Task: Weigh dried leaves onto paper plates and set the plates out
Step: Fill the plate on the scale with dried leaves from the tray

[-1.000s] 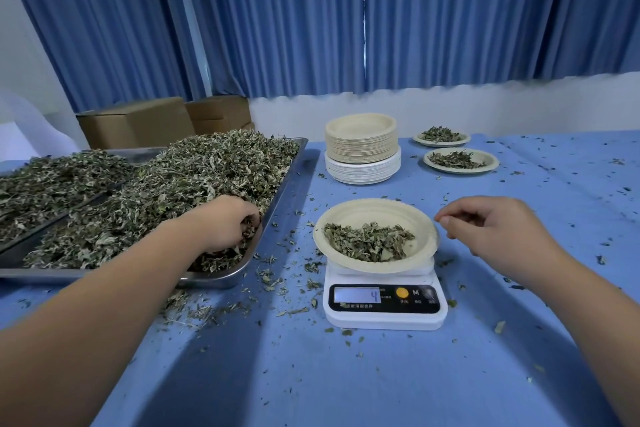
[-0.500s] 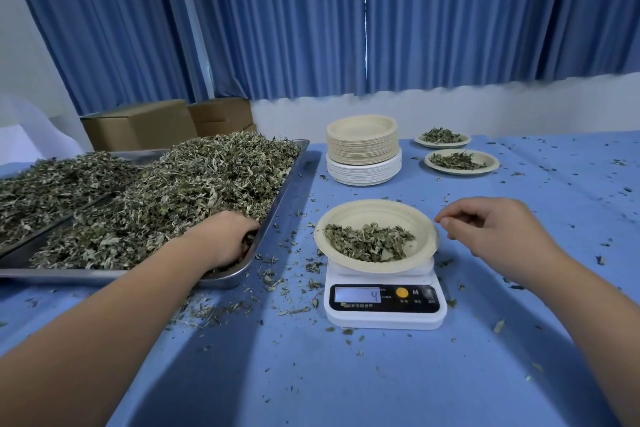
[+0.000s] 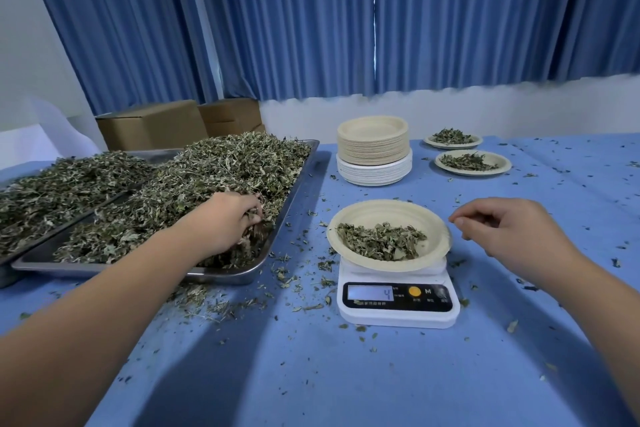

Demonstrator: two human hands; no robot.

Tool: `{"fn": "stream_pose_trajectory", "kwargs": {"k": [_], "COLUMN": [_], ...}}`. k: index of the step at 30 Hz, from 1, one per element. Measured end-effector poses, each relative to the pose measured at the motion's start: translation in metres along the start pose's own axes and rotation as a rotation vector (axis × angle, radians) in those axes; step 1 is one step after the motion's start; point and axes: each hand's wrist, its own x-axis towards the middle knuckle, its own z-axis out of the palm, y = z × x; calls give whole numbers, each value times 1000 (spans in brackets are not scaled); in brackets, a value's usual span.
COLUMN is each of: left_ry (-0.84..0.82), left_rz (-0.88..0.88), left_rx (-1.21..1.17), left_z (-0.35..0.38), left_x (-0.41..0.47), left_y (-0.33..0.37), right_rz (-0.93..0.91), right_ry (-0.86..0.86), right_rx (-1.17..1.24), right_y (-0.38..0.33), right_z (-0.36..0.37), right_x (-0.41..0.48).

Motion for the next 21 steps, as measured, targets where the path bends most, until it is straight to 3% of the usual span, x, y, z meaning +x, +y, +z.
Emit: {"fn": "stream_pose_trajectory", "kwargs": {"k": [6,13,17,21], "left_ry": [7,203,340,345], "left_rz": [-18,-56,4,139], "left_rx": [13,-177,-364,-450], "left_z": [-1,-25,-36,-34], "left_x": [-8,-2,2,12], "left_y": [-2,16,50,96], "right_rz": [-1,0,1,-5], "right_ry": [-3,5,20,10], "right_rx": [-18,-2,31,39], "right_y": [-3,-3,-2,0], "right_z": [1,2,2,1], "right_x": [0,0,1,3]}}
